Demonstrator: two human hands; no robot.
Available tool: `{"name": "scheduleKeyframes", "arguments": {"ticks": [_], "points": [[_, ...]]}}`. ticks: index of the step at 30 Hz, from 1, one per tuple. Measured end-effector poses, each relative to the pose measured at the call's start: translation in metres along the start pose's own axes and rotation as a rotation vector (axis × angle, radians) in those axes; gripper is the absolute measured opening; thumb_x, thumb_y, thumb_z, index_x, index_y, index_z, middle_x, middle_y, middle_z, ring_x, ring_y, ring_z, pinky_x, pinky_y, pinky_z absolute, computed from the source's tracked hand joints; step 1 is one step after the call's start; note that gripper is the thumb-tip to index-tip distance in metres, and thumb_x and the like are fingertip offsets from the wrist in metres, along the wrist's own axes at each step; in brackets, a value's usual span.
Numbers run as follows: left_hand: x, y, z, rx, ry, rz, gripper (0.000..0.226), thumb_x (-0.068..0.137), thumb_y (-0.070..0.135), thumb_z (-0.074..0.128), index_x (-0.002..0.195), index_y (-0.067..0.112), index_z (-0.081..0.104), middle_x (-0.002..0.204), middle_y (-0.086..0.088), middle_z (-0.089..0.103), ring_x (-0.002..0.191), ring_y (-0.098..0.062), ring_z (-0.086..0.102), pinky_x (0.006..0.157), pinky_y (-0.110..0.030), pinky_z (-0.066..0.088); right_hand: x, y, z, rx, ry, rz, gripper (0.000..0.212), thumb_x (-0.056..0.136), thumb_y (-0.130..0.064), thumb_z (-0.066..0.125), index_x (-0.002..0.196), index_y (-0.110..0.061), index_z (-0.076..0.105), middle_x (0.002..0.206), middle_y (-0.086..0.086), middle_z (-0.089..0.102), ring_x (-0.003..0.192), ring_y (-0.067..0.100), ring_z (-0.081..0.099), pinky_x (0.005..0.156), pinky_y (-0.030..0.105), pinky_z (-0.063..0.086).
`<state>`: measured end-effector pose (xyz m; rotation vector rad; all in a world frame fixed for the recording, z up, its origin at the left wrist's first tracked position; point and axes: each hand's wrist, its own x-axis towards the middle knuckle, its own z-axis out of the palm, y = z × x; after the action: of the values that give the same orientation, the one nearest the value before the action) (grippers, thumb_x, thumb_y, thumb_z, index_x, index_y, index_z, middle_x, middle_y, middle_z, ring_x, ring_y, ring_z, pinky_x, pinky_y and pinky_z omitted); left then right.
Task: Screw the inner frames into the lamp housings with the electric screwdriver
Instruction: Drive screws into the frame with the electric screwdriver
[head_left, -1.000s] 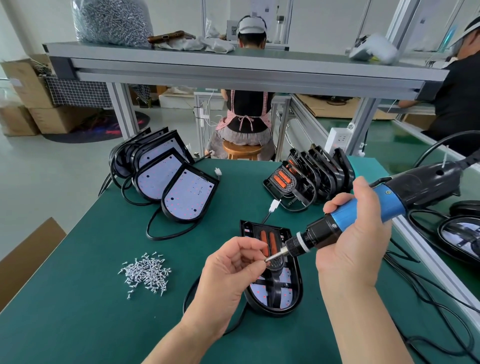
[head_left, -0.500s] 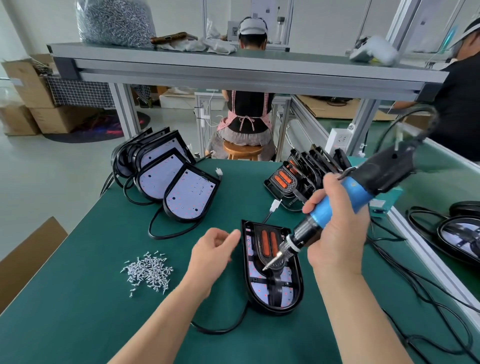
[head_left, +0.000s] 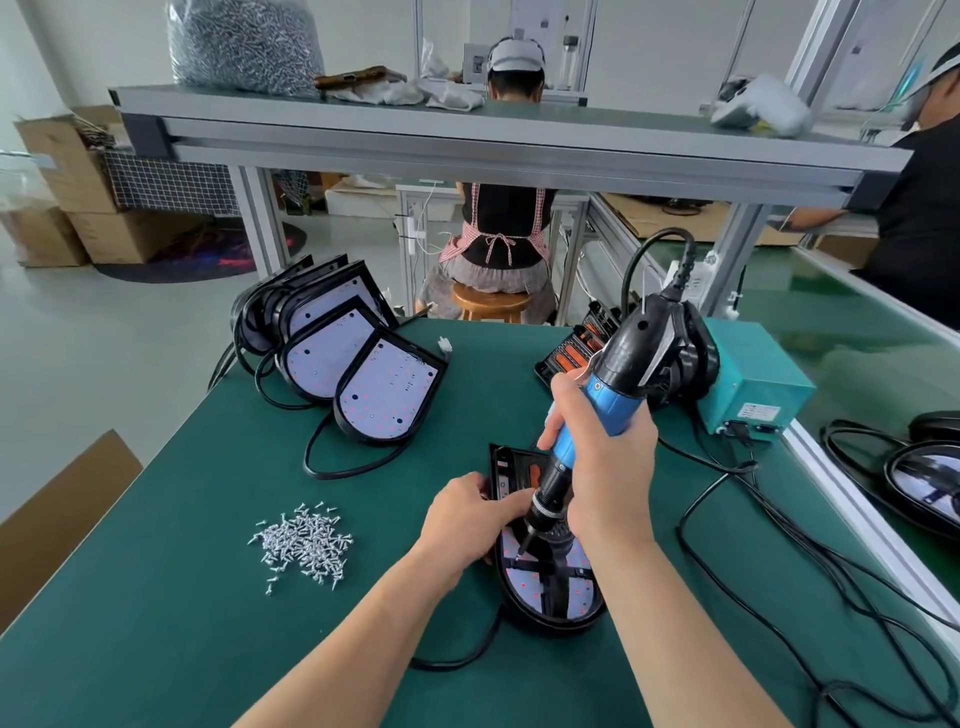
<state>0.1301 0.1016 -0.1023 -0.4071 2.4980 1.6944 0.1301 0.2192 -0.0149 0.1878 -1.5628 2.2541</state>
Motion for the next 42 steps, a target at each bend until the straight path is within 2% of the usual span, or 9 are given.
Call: {"name": "scheduleKeyframes", "arguments": {"ticks": [3, 11, 17, 21, 23, 26, 31, 36, 42], "points": [[0.001, -0.001, 0.001, -0.014, 0.001, 0.001, 0.044, 0.057, 0.064, 0.071, 0.065, 0.025, 0.053, 0.05, 0.016, 0.056, 0.05, -0.004, 0.051, 0.047, -0.022, 0.035, 0.001, 0.0, 0.001, -0.005, -0.007, 0.0, 0.027, 0.082, -0.018, 0.07, 0.097, -0.001, 0.056, 0.062, 0.018, 0.05, 0.048, 0.015, 0.051, 0.059, 0.019, 0.049], [0.003, -0.003, 0.002, 0.008, 0.006, -0.008, 0.047, 0.059, 0.061, 0.067, 0.069, 0.018, 0.049, 0.064, 0.006, 0.054, 0.058, -0.015, 0.048, 0.055, -0.028, 0.036, -0.003, 0.005, 0.002, -0.026, -0.009, 0.031, 0.028, 0.08, -0.021, 0.072, 0.097, -0.004, 0.058, 0.059, 0.01, 0.051, 0.048, 0.018, 0.051, 0.055, 0.023, 0.048], [0.006, -0.008, 0.004, 0.05, 0.051, -0.002, 0.042, 0.078, 0.046, 0.074, 0.07, 0.015, 0.046, 0.065, 0.005, 0.052, 0.059, -0.016, 0.046, 0.054, -0.029, 0.034, -0.003, 0.007, 0.005, -0.051, -0.052, 0.019, 0.023, 0.079, -0.019, 0.071, 0.091, -0.006, 0.056, 0.06, 0.01, 0.051, 0.047, 0.021, 0.05, 0.053, 0.022, 0.046], [0.005, -0.003, 0.004, 0.049, 0.038, -0.015, 0.049, 0.064, 0.055, 0.064, 0.075, 0.012, 0.044, 0.07, -0.001, 0.049, 0.063, -0.02, 0.041, 0.057, -0.031, 0.033, -0.002, 0.009, 0.006, -0.044, -0.123, 0.004, 0.023, 0.08, -0.014, 0.069, 0.086, -0.003, 0.05, 0.06, 0.016, 0.048, 0.046, 0.019, 0.047, 0.053, 0.02, 0.047], [0.006, -0.004, 0.004, 0.065, 0.042, -0.021, 0.045, 0.069, 0.052, 0.066, 0.073, 0.013, 0.044, 0.068, 0.0, 0.049, 0.061, -0.019, 0.041, 0.056, -0.03, 0.033, -0.001, 0.011, 0.007, -0.039, -0.155, 0.005, 0.021, 0.081, -0.012, 0.069, 0.085, -0.004, 0.05, 0.06, 0.015, 0.048, 0.045, 0.018, 0.047, 0.053, 0.019, 0.047], [0.007, -0.009, 0.005, 0.117, 0.073, -0.023, 0.04, 0.082, 0.043, 0.068, 0.069, 0.015, 0.042, 0.062, 0.004, 0.047, 0.056, -0.016, 0.041, 0.051, -0.028, 0.032, 0.0, 0.016, 0.007, -0.056, -0.199, 0.013, 0.019, 0.082, -0.012, 0.069, 0.087, -0.004, 0.051, 0.058, 0.006, 0.051, 0.045, 0.018, 0.048, 0.054, 0.02, 0.047], [0.007, -0.011, 0.005, 0.115, 0.063, -0.025, 0.038, 0.084, 0.044, 0.066, 0.073, 0.015, 0.045, 0.066, 0.002, 0.05, 0.059, -0.016, 0.043, 0.053, -0.029, 0.034, 0.003, 0.02, 0.004, -0.052, -0.231, 0.04, 0.021, 0.079, -0.016, 0.069, 0.097, -0.011, 0.06, 0.056, 0.002, 0.052, 0.046, 0.017, 0.049, 0.055, 0.019, 0.047], [0.003, -0.004, 0.003, 0.032, 0.006, -0.016, 0.047, 0.064, 0.058, 0.063, 0.074, 0.013, 0.049, 0.071, 0.0, 0.054, 0.064, -0.018, 0.047, 0.058, -0.03, 0.037, 0.007, 0.018, -0.005, -0.012, -0.184, 0.098, 0.016, 0.076, -0.026, 0.073, 0.089, -0.027, 0.065, 0.06, 0.005, 0.052, 0.05, 0.019, 0.05, 0.057, 0.026, 0.047], [-0.001, 0.0, 0.0, -0.042, -0.028, -0.024, 0.059, 0.049, 0.064, 0.065, 0.077, 0.013, 0.056, 0.073, -0.002, 0.061, 0.067, -0.02, 0.055, 0.062, -0.033, 0.043, 0.002, 0.008, -0.006, 0.02, -0.223, 0.071, 0.016, 0.076, -0.028, 0.074, 0.091, -0.027, 0.068, 0.06, 0.009, 0.05, 0.05, 0.022, 0.049, 0.057, 0.028, 0.047]]}}
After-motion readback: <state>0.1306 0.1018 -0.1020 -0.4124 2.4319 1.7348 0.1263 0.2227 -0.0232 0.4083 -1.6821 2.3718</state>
